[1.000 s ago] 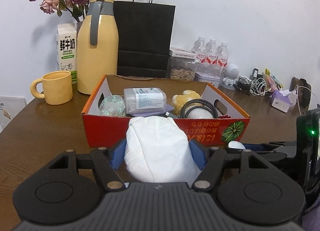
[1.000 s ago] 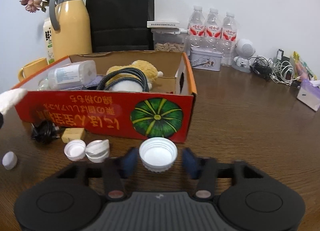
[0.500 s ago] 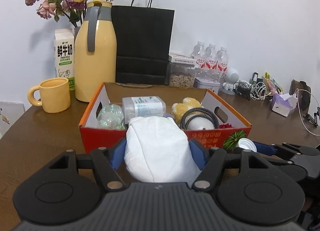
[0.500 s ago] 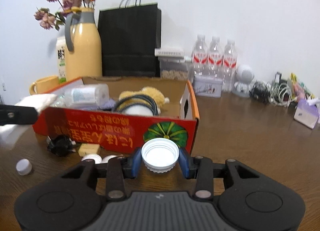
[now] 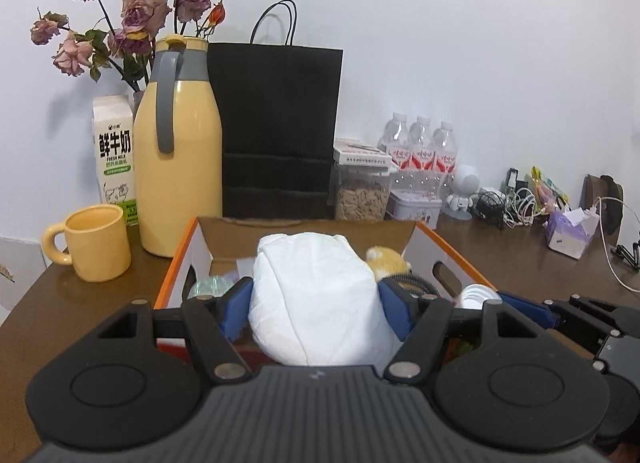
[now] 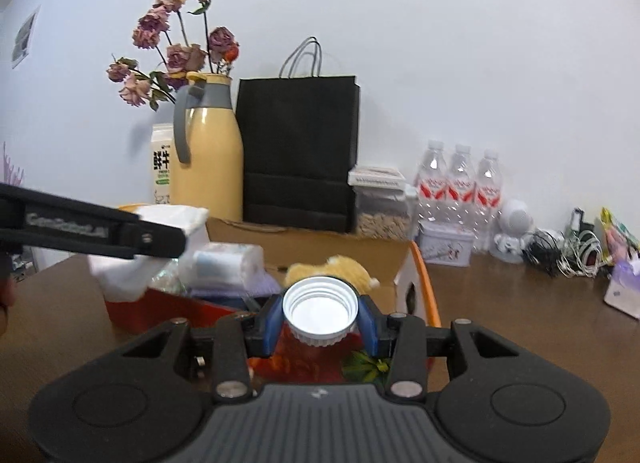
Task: Organize objects
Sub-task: 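Carry the cloth and large cap into the cardboard box and open both tools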
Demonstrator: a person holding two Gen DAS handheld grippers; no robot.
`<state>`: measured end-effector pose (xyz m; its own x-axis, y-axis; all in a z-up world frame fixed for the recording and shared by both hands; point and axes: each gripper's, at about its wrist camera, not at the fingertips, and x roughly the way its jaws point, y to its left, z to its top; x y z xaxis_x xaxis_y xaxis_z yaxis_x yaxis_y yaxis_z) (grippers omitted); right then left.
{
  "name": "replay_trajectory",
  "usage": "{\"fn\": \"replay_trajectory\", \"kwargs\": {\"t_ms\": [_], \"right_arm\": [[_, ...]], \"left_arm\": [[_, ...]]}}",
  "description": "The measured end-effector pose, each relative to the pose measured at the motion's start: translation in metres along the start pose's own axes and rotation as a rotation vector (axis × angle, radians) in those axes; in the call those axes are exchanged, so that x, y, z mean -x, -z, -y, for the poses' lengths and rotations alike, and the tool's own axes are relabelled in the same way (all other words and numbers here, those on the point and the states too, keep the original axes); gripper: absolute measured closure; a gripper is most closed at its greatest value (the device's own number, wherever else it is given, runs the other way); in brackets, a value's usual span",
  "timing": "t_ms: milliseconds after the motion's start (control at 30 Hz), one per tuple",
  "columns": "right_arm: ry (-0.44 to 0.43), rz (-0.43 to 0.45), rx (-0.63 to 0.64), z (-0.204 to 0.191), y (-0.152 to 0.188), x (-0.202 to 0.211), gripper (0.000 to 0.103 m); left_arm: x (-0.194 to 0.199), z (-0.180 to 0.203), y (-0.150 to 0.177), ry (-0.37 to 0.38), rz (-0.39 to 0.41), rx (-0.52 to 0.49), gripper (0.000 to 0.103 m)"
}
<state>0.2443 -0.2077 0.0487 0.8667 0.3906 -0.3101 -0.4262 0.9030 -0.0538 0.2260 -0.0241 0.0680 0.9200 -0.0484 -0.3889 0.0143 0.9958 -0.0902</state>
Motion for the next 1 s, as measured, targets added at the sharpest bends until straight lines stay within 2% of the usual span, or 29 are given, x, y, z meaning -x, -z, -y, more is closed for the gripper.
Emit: {"fn": "replay_trajectory", "kwargs": {"t_ms": [200,400,667,833,933,1000], "right_arm": [[-0.008,0.022,0.021,-0.014,-0.018,-0.028,0.064],[0.024,0.036,-0.003,-0.014,-0.029,-0.065,0.064],[0.056,-0.011,-0.068,0.011,-0.019,-0.095,0.064],[0.038,-0.031,-0.096,0.019,-0.013,-0.101,0.064],[0.037,-0.034,-0.096,0.019,-0.012,-0.101,0.064],[0.035,-0.029,-0.094,0.018,-0.012,-0.099,0.064]], "left_arm": [[-0.022,-0.006,-0.014,0.002,0.01,0.015,0.034],[-0.051,-0.019,-0.027,-0.006,0.01,0.053,0.034],[-0.088,-0.023,-0.034,-0.007,-0.008,0.037,0.034],[-0.098,-0.024,-0.029,-0.005,-0.031,0.028,0.033],[-0.098,-0.023,-0.028,-0.008,-0.032,0.02,0.031],[-0.097,-0.021,-0.027,-0.01,-0.029,0.012,0.02]]}}
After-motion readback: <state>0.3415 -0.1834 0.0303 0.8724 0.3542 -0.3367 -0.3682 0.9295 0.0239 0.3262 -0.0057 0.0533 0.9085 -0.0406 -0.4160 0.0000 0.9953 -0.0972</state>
